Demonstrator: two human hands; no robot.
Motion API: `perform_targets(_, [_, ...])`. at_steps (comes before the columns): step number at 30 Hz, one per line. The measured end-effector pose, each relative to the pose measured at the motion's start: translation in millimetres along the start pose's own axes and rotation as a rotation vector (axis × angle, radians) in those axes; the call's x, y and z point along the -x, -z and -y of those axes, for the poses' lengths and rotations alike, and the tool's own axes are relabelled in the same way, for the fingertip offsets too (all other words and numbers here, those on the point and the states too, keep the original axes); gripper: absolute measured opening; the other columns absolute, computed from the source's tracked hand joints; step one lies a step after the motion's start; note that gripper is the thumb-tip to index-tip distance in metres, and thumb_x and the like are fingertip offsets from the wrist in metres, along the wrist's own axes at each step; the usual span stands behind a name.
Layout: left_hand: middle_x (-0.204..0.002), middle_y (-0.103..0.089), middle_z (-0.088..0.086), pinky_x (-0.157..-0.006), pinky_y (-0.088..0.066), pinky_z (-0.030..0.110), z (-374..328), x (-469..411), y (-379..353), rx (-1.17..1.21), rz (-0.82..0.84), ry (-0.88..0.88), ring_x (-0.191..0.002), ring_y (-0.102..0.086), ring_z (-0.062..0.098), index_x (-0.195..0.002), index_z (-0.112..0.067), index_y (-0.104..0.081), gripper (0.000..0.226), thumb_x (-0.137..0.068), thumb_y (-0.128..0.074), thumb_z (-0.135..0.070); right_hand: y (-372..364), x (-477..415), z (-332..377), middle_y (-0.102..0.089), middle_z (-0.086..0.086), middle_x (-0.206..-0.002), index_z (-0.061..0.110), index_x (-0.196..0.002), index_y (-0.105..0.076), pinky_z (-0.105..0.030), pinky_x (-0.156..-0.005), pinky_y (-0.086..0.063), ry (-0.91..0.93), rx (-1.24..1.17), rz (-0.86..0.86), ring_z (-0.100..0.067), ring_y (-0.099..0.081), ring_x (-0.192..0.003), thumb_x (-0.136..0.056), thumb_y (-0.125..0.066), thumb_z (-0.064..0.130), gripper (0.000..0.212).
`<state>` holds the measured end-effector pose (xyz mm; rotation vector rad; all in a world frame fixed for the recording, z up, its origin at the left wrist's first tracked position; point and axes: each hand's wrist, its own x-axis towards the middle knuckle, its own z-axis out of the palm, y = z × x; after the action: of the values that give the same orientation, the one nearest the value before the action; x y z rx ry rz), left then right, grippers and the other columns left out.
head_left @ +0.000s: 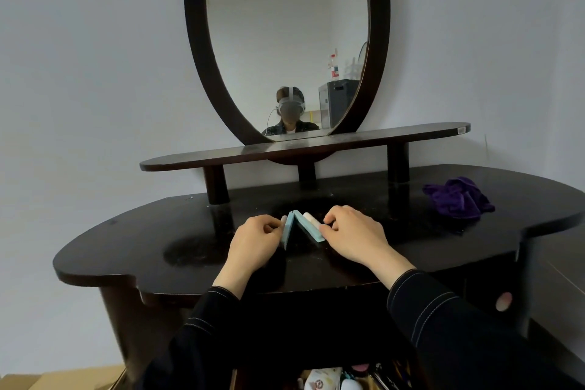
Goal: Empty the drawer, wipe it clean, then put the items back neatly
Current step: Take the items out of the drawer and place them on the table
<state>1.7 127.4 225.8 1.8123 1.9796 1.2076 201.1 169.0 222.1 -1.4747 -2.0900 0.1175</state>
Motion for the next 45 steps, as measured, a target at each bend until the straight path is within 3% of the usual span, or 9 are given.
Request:
perform_targets(12, [-0.090, -0.070, -0.019, -0.083, -0.055, 0.033, -2.7, 6.1, 2.4, -0.138, 0.099, -0.149, -0.088, -0.064, 0.004, -0.101, -0.033, -0.075, 0.025, -0.090, -0.056, -0.021, -1.1, 5.0, 2.8, -0.053, 0.018, -0.104, 0.043, -0.120, -0.057, -0.026, -0.063, -0.037, 0.252, 0.029, 0.143, -0.006, -0.055, -0.083, -0.097, -0.048, 0.051, 0.026])
perform_targets(18, [-0.100, -0.070, -0.008, -0.087, -0.054, 0.035, -2.8, 10.0, 4.1, -0.087, 0.044, -0.108, -0.096, -0.065, 0.011, -0.110, -0.027, -0.071, 0.025, -0.092, -0.056, -0.020, 2.8, 6.4, 3.8, -0.058, 0.017, -0.121, 0.041, -0.138, -0.048, -0.030, -0.073, -0.043, 0.193, -0.024, 0.114, -0.007, -0.058, -0.104, -0.096, -0.053, 0.050, 0.043])
perform_targets(22, [-0.101, -0.067, -0.007, -0.092, -0.053, 0.039, -7.3, 25.7, 9.2, 0.023, -0.019, -0.091, -0.094, -0.062, 0.010, -0.107, -0.030, -0.068, 0.021, -0.092, -0.057, -0.022, 6.9, 23.0, 5.2, -0.058, 0.013, -0.122, 0.033, -0.147, -0.038, -0.024, -0.067, -0.040, 0.165, -0.063, 0.020, -0.006, -0.058, -0.102, -0.099, -0.052, 0.049, 0.053])
perform_targets(26, [-0.091, -0.060, -0.013, -0.071, -0.049, 0.029, -15.1, 76.8, 3.7, 0.069, -0.256, -0.234, -0.074, -0.057, 0.007, -0.096, -0.036, -0.061, 0.019, -0.088, -0.057, -0.019, 6.9, 73.5, 7.3, -0.063, 0.017, -0.097, 0.030, -0.125, -0.059, -0.024, -0.064, -0.041, 0.242, -0.053, -0.218, -0.007, -0.057, -0.090, -0.097, -0.056, 0.035, 0.029])
perform_targets(31, [-0.109, -0.061, -0.005, -0.093, -0.042, 0.033, 21.3, 163.8, -38.8, 0.011, -0.424, -0.672, -0.108, -0.056, 0.017, -0.096, -0.016, -0.067, 0.012, -0.091, -0.057, -0.012, -34.4, 161.2, -19.5, -0.065, 0.005, -0.105, 0.012, -0.094, -0.072, -0.029, -0.096, -0.042, 0.473, -0.349, -0.606, -0.014, -0.060, -0.105, -0.089, -0.058, 0.005, 0.017])
perform_targets(34, [-0.097, -0.058, -0.006, -0.079, -0.047, 0.031, 63.6, 193.1, -77.7, 0.016, -0.107, -0.615, -0.094, -0.053, 0.015, -0.094, -0.013, -0.065, 0.010, -0.089, -0.058, -0.008, -75.0, 198.8, -49.6, -0.060, 0.004, -0.103, 0.009, -0.096, -0.070, -0.023, -0.087, -0.048, 0.431, -0.409, -0.428, -0.011, -0.060, -0.101, -0.091, -0.053, 0.008, 0.018])
perform_targets(38, [-0.093, -0.063, -0.008, -0.078, -0.050, 0.039, 109.9, 203.9, -133.6, -0.071, 0.276, -0.109, -0.088, -0.056, 0.014, -0.094, -0.019, -0.064, 0.013, -0.086, -0.055, -0.014, -133.3, 220.7, -88.4, -0.059, 0.017, -0.096, 0.021, -0.099, -0.066, -0.018, -0.070, -0.052, 0.187, -0.318, -0.072, -0.001, -0.061, -0.090, -0.094, -0.061, 0.006, 0.017])
perform_targets(42, [-0.093, -0.068, -0.008, -0.070, -0.055, 0.034, 134.2, 200.4, -160.6, -0.077, 0.408, 0.132, -0.081, -0.066, 0.014, -0.096, -0.027, -0.062, 0.019, -0.084, -0.051, -0.016, -174.8, 209.4, -112.9, -0.060, 0.021, -0.096, 0.041, -0.100, -0.055, -0.021, -0.072, -0.054, -0.130, -0.289, 0.263, -0.005, -0.064, -0.093, -0.097, -0.060, 0.017, 0.025])
perform_targets(45, [-0.086, -0.069, -0.006, -0.062, -0.055, 0.032, 143.1, 197.5, -168.7, -0.084, 0.396, 0.186, -0.073, -0.067, 0.013, -0.096, -0.026, -0.062, 0.018, -0.083, -0.051, -0.019, -196.8, 201.4, -122.2, -0.058, 0.020, -0.106, 0.039, -0.115, -0.053, -0.020, -0.068, -0.052, -0.213, -0.184, 0.367, -0.003, -0.060, -0.090, -0.097, -0.063, 0.026, 0.025])
